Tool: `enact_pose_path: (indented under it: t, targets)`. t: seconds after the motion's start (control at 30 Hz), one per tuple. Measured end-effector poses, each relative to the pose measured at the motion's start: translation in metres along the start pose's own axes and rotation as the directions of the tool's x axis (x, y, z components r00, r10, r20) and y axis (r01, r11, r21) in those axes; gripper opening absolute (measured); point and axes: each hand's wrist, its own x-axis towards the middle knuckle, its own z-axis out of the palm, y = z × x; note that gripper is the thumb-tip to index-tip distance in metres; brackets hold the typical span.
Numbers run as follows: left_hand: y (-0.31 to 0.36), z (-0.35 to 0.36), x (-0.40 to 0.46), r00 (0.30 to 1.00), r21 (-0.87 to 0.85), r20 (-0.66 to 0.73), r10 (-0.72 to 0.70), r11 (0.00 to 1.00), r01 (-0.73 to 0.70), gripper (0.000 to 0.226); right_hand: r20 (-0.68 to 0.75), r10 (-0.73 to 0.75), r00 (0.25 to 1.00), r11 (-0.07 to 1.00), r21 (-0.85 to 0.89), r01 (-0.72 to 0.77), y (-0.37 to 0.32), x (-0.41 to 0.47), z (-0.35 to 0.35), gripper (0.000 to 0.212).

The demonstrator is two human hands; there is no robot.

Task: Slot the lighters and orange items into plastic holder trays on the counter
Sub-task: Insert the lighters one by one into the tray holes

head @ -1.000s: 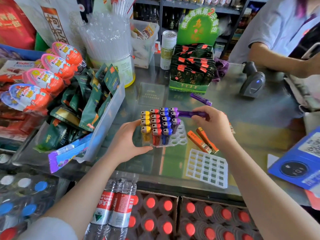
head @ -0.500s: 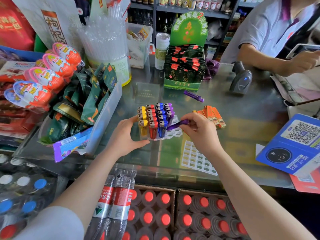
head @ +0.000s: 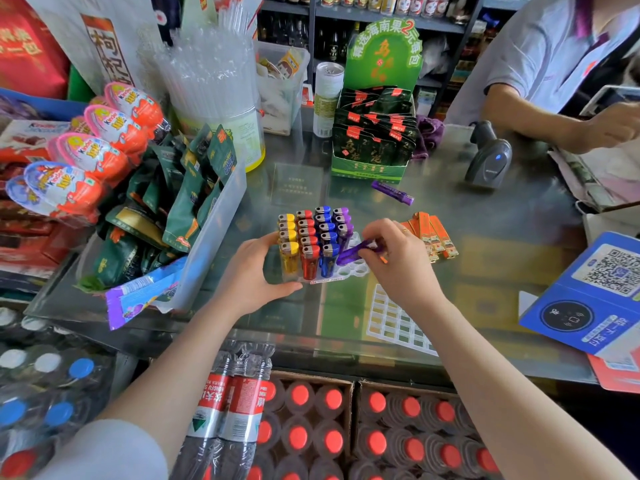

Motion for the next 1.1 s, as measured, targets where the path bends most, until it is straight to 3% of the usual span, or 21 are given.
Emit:
enact_pose_path:
  t: [0.17, 0.37, 0.57, 0.8, 0.97, 1.1]
  targets:
    - [-0.001, 0.001, 0.000, 1.000, 0.000, -0.004, -0.008, 1.000, 0.008, 0.067, 0.040, -0.093, 0.995, 0.994, -0.046, 0.094, -0.004, -0.001, 0.000, 0.021]
    - [-0.001, 0.001, -0.002, 1.000, 0.015, -0.029, -0.002, 1.000, 0.003, 0.068, 0.054, 0.041, 0.998, 0.986, 0.158, -0.049, -0.001, 0.006, 0.003, 0.020]
    - [-0.002, 0.002, -0.002, 0.999, 0.025, -0.035, -0.002, 1.000, 0.002, 0.071, 0.121, -0.145, 0.982, 0.989, -0.003, 0.147, 0.004, 0.012, -0.007, 0.016]
    - [-0.003, 0.002, -0.001, 1.000, 0.027, -0.019, -0.021, 0.999, 0.021, 0.071, 0.122, -0.134, 0.983, 0.991, 0.048, 0.129, 0.007, 0.016, 0.003, 0.020]
    - [-0.003, 0.002, -0.001, 0.999, 0.030, -0.015, -0.030, 0.999, 0.030, 0.070, 0.068, 0.002, 0.998, 0.991, 0.136, -0.012, 0.008, 0.013, 0.017, 0.015]
    - [-0.002, 0.002, -0.001, 0.999, 0.038, -0.013, -0.033, 0.999, 0.033, 0.070, 0.067, 0.009, 0.998, 0.990, 0.143, -0.018, 0.014, 0.017, 0.017, 0.013]
